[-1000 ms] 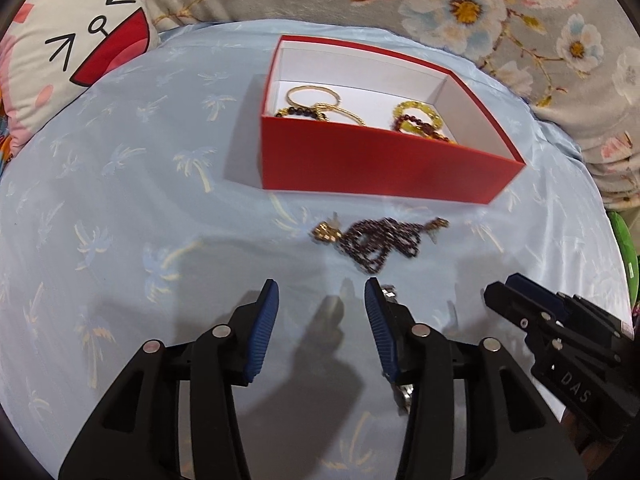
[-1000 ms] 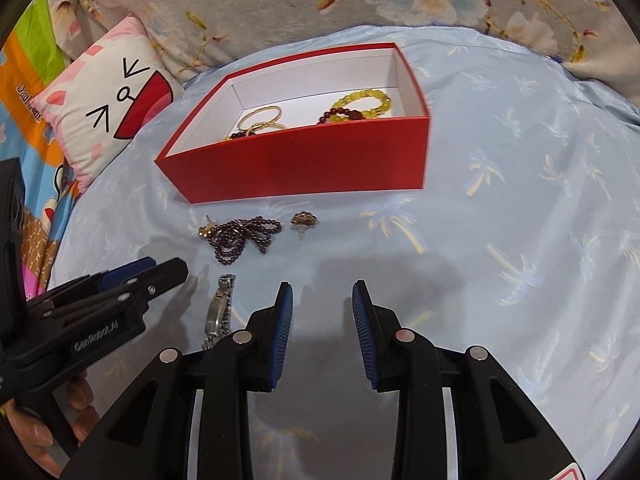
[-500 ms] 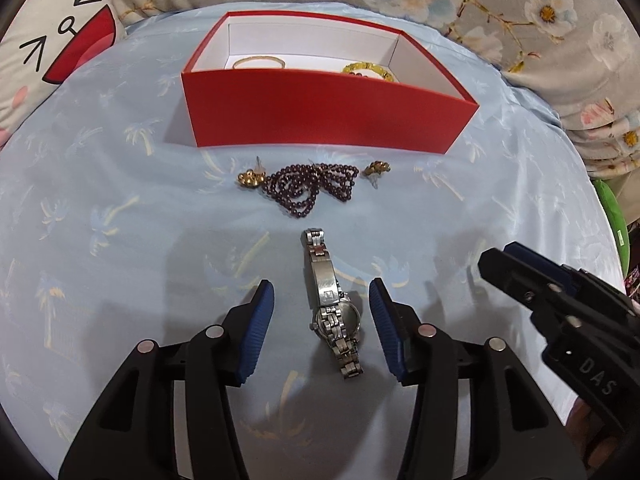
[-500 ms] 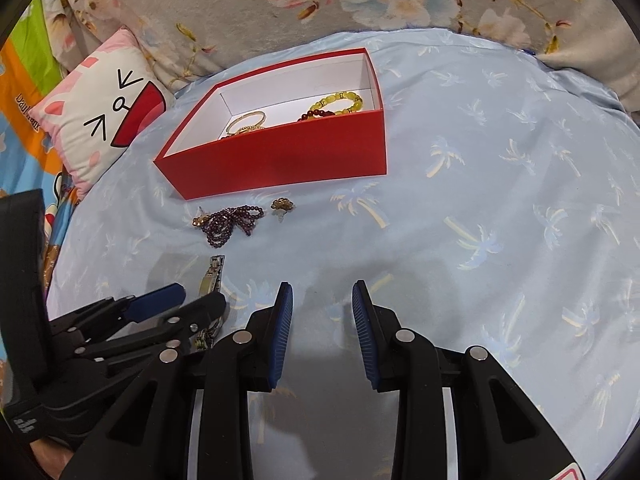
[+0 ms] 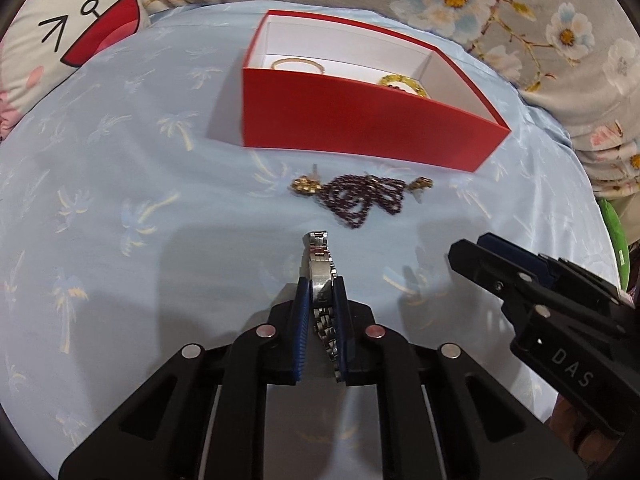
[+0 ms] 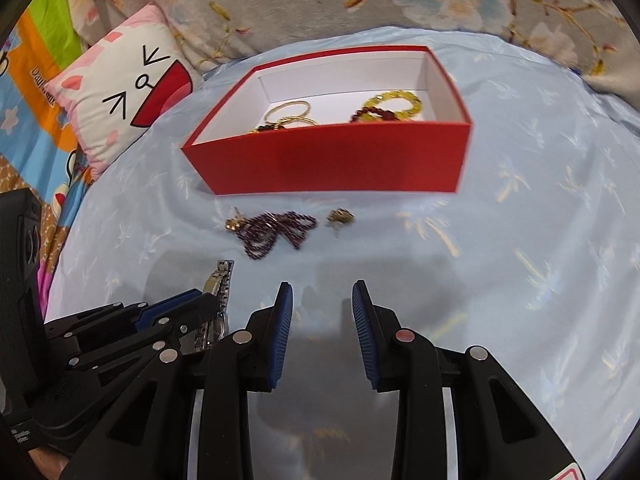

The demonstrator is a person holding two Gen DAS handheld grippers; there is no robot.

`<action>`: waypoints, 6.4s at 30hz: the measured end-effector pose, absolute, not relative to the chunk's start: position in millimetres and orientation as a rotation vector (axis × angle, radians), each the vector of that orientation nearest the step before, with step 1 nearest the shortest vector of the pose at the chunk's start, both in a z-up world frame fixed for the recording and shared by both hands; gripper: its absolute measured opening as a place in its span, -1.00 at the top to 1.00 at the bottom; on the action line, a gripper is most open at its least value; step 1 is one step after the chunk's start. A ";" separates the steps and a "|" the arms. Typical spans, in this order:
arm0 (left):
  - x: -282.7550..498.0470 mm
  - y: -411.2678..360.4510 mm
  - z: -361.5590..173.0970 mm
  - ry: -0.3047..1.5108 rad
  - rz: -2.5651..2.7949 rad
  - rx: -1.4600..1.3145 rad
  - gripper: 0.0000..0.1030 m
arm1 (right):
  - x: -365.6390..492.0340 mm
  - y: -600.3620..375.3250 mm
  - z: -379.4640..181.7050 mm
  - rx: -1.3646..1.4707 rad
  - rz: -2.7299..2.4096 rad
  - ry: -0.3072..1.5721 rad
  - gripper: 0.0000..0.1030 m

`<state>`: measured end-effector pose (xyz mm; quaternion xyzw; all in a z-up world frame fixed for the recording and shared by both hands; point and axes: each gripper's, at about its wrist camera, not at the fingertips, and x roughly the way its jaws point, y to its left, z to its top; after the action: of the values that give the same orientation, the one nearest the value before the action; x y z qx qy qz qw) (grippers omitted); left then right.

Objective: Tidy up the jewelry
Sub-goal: 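Close the right tool on the dark garnet multi-strand bracelet while the left tool holds the watch, then carry the watch in the left tool while the right tool carries the garnet bracelet into the box, then open both tools to release the watch and garnet bracelet inside the box, then move both open tools toward the two small gold earrings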

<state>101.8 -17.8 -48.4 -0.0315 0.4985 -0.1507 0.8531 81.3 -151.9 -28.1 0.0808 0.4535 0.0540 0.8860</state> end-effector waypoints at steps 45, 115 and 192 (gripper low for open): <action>95.3 -14.6 -25.6 0.992 -0.381 -0.102 0.78 | 66.1 -167.8 -11.0 0.320 0.179 0.940 0.92; 275.1 -48.7 31.9 0.900 -0.404 -0.112 0.78 | 255.9 -182.0 19.6 0.176 0.120 0.904 0.93; 150.4 -9.2 -35.7 1.014 -0.334 -0.072 0.34 | 146.3 -154.6 -47.1 0.148 0.088 0.988 0.74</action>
<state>150.4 -9.2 -35.7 -0.0341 0.4831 -0.1594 0.8603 146.3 -154.6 -47.1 0.0709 0.4734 0.0424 0.8770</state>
